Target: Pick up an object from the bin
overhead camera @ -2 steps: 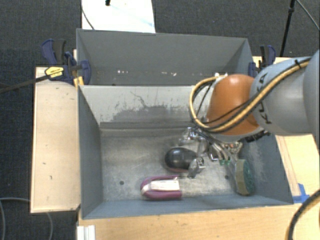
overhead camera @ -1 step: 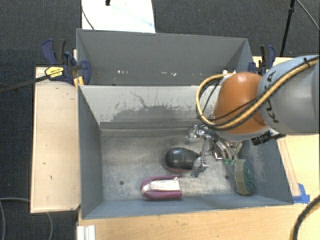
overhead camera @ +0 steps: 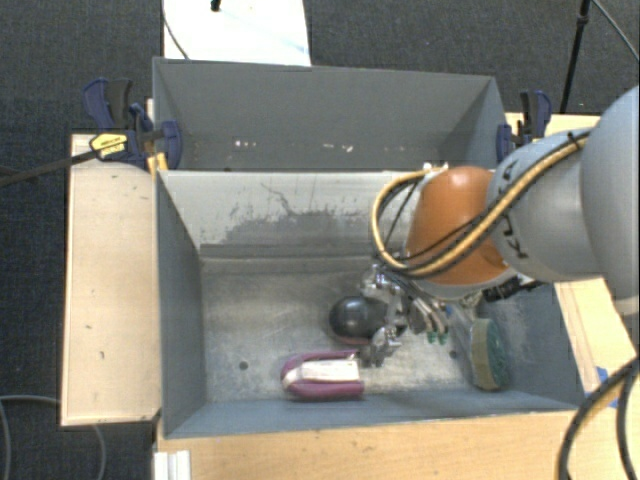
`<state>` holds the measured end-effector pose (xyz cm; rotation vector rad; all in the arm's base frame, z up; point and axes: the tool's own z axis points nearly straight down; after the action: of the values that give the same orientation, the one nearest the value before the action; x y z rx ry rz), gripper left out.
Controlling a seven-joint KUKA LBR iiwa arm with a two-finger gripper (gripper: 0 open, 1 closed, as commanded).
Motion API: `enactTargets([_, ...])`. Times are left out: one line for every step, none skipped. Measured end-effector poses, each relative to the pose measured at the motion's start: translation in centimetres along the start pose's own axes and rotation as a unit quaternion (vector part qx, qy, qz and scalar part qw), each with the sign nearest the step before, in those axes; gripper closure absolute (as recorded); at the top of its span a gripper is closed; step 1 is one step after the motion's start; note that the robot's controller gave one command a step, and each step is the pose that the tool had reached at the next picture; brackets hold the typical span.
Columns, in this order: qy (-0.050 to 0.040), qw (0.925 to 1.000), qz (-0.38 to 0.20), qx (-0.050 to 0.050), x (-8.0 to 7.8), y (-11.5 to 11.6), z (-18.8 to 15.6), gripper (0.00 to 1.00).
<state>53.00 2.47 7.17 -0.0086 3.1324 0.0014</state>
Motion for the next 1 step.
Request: enactTargets([-0.0003, 1.0, -0.002, 0.0, -0.2, -0.02, -0.18, 0.0])
